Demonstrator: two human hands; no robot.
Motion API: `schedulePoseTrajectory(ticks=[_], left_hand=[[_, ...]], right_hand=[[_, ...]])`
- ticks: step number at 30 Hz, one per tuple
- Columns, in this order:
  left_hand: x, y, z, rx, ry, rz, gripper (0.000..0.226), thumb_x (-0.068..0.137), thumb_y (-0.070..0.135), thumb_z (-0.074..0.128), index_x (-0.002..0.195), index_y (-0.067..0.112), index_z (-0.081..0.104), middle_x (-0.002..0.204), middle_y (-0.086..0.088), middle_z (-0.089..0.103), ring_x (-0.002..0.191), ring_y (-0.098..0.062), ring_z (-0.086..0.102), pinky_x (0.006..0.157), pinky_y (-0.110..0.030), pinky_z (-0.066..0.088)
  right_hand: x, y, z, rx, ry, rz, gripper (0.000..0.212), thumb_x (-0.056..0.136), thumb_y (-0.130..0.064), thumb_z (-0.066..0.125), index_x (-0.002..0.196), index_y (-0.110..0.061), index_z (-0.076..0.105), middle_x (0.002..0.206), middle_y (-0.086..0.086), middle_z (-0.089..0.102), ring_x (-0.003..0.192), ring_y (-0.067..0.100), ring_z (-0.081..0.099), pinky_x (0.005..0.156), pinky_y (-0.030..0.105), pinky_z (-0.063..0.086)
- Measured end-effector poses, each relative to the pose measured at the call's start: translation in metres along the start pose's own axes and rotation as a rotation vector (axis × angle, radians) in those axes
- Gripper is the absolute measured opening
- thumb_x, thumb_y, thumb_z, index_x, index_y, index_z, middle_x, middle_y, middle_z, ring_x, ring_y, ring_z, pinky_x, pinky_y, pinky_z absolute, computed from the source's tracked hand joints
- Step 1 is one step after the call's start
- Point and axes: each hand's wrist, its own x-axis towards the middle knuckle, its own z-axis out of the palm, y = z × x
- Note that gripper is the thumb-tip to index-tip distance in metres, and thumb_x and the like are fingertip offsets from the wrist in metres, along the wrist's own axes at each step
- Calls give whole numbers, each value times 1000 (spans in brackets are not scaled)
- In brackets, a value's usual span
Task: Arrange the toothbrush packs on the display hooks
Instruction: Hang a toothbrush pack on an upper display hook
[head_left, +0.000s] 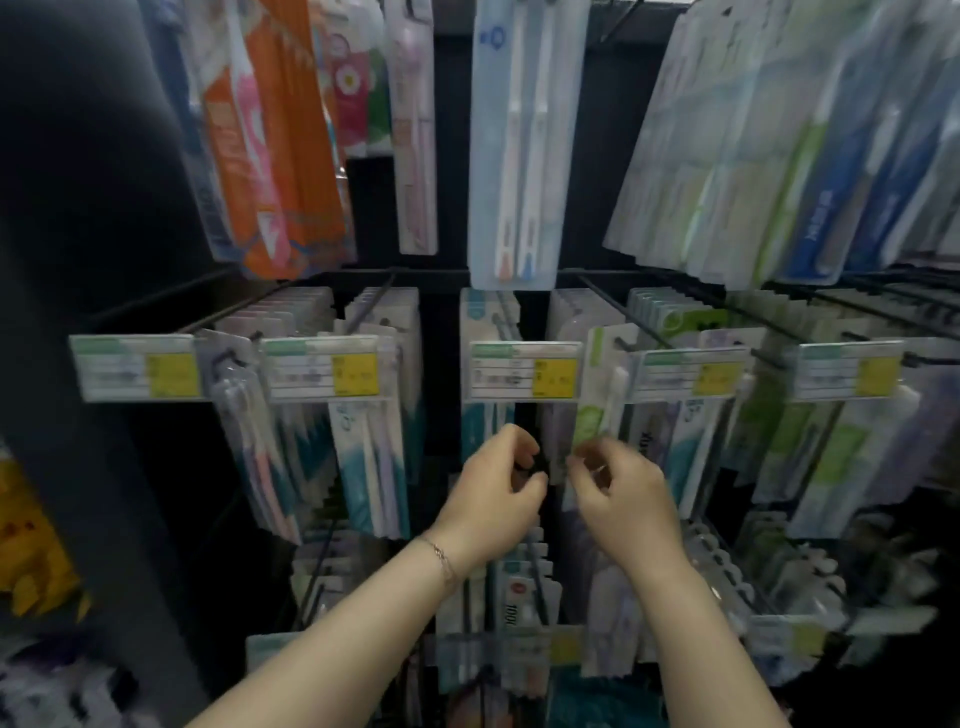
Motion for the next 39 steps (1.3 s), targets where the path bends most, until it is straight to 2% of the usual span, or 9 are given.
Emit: schedulePoseTrajectory(ticks=[5,8,12,14,16,21,25,31,39], left_hand=[[26,14,34,-45,43,-60,16,96,25,54,110,22,49,97,16,51,80,-1,53,63,-9,44],[39,15,56,-30,105,-96,18,97,29,52,111,19,53,102,10,56,84,-4,56,67,-12,42],[50,15,72,-45,159,-104,12,98,29,50,104,19,54,94,10,58,81,-4,56,65,-10,42],[51,16,77,-48,202,-81,10,99,25,49,93,19,55,82,12,56,69,3,53,60,-7,41],[52,17,81,-43,256,-44,23,99,20,49,76,22,50,67,10,49,56,4,47,54,-10,37],[56,20,83,-110,331,-67,15,97,19,54,91,20,67,82,14,66,77,6,61,65,-6,44],[57,19,84,-145,339,-108,20,97,21,53,80,26,62,78,9,66,74,-3,63,61,-9,46],[48,12,82,-308,327,-174,8,96,22,57,97,20,64,90,2,72,83,-11,69,74,-32,59],[9,23,79,-487,261,-102,13,96,16,55,105,20,64,88,0,72,77,-16,69,63,-24,54]], right_hand=[[17,38,-15,131,-11,43,42,96,-33,54,134,-17,51,129,-1,57,114,18,56,92,29,45],[29,54,-18,194,-70,18,51,97,-37,52,143,-17,42,141,-3,47,127,15,48,103,31,41],[41,62,-18,405,-180,-21,33,97,-29,53,128,-40,49,124,-15,57,113,6,55,96,27,45],[44,65,-16,440,-210,-63,37,97,-27,53,115,-58,44,118,-17,61,106,8,60,94,33,50],[46,70,-12,452,-216,-111,40,97,-26,53,111,-62,41,117,-15,61,102,10,61,93,36,52],[53,79,-9,491,-130,-187,29,97,-27,53,116,-49,48,111,-11,63,93,10,63,83,39,56],[57,82,-8,468,-96,-220,21,97,-27,55,118,-29,58,108,-9,61,95,5,61,81,38,55],[50,74,-11,454,-78,-208,26,92,-26,61,118,-29,62,104,-10,60,83,9,63,75,39,56],[27,65,-26,320,-92,-249,29,85,-28,70,114,-28,65,91,-3,58,77,9,57,67,32,50]])
